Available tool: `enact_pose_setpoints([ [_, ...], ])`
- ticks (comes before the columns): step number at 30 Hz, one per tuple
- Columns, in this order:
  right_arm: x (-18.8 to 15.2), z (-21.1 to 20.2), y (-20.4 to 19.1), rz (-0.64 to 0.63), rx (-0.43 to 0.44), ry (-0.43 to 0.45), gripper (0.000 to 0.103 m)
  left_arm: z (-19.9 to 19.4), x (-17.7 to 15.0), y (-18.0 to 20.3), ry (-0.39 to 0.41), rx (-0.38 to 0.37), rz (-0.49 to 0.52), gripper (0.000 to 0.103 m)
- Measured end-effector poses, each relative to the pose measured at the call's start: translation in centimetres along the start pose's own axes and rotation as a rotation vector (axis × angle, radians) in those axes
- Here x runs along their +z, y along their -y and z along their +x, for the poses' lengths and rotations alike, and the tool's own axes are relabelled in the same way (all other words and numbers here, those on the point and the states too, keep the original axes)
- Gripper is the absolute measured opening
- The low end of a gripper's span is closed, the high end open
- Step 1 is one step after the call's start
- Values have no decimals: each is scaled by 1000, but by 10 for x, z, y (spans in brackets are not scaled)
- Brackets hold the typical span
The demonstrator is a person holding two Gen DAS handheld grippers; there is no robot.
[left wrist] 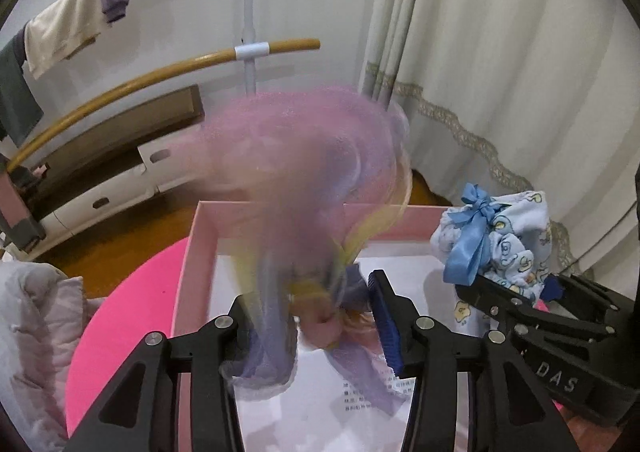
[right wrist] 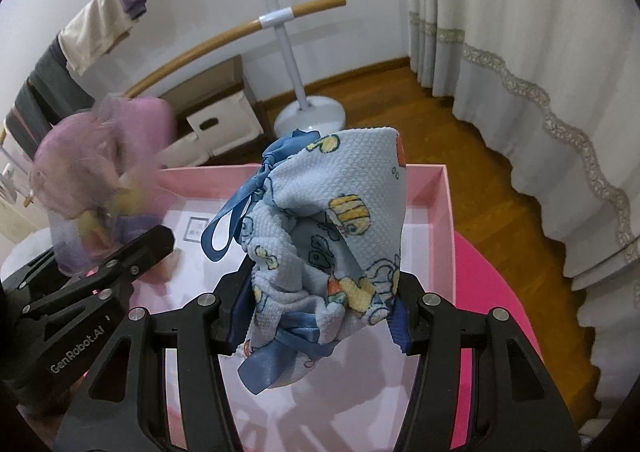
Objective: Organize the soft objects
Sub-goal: 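Carry both held items into the pink box and open both tools, then withdraw both tools from the box back toward the remaining pile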
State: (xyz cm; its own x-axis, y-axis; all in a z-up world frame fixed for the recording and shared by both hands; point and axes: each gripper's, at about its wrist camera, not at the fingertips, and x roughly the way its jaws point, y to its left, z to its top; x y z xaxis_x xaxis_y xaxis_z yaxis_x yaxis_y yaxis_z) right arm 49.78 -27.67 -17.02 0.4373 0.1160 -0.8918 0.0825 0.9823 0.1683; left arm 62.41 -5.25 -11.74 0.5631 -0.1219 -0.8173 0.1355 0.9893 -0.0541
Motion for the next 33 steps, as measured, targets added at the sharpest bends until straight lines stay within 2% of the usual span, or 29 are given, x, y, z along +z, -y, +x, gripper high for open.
enact_pose_setpoints([
  [2, 2, 6, -1, -2, -4, -16, 53, 9, 10, -1, -14, 3, 6, 50],
  [6, 1, 11, 1, 12, -24, -28, 59, 15, 25, -8, -13, 13, -12, 75],
  [9, -1, 7, 4, 21, -23, -14, 80, 6, 21, -11, 18, 31, -24, 86],
  [11, -2, 2, 7, 32, -17, 3, 103, -10, 8, -14, 48, 46, -33, 97],
  [12, -4, -2, 10, 47, -9, 14, 103, -25, -6, -18, 69, 60, -37, 103],
  [14, -7, -11, 14, 72, 0, 34, 103, -46, -28, -15, 99, 94, -37, 103],
  [19, -16, -39, 21, 115, 19, 82, 103, -91, -66, -5, 162, 114, -38, 103],
  [26, -42, -103, 10, 94, 33, 186, 103, -149, -116, -10, 259, 139, -50, 103],
  [33, -90, -167, -10, 47, 40, 300, 103, -220, -206, -7, 340, 166, -69, 103],
])
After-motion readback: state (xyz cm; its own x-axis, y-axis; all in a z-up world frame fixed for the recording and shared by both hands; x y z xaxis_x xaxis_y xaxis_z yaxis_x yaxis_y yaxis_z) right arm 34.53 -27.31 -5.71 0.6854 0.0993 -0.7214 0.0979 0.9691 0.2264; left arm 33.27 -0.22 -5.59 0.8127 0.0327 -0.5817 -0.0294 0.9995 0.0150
